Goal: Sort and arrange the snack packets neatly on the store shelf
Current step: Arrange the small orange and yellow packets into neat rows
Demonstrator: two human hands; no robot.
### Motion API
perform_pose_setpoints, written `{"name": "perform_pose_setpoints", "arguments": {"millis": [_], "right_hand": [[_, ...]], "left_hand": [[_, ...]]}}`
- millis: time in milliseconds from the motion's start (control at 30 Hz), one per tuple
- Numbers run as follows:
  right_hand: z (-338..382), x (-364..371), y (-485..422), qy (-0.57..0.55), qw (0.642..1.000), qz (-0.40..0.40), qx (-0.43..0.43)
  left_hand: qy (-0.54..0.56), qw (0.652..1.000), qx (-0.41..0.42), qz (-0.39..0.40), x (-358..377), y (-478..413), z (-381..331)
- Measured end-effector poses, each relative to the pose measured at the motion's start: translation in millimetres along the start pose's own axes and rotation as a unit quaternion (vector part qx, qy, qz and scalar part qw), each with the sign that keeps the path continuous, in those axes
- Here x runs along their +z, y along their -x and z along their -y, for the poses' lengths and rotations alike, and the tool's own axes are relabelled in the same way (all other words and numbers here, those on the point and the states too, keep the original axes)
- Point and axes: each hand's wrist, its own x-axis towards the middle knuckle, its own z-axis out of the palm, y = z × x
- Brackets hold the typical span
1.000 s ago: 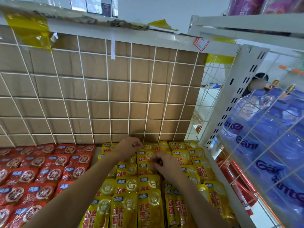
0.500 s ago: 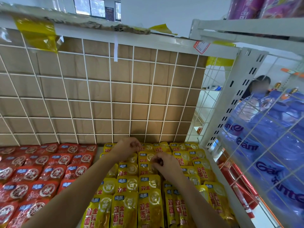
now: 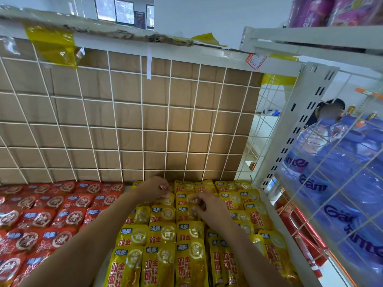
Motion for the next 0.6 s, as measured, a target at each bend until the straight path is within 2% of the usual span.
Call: {"name": "perform_pose_setpoints", "arguments": {"millis": [67, 200, 333, 600], "right_hand": [[7, -1, -3, 0.042, 0.999, 0.004, -0.028], [30, 2, -15, 0.077, 0.992, 0.064, -0.079], [40, 12, -22, 0.089, 0.987, 0.112, -0.078], [36, 17, -21, 0.029, 0.993, 0.097, -0.066]], "left_hand": [[-0.010, 1.000, 0.000, 0.008, -1, -1, 1], [-0.024, 1.000, -0.002, 0.019, -3, -2, -1], [-0.030, 0.999, -0.001, 0.024, -4, -3, -3], [-0.039, 0.999, 0.002, 0.021, -6, -4, -8]]}}
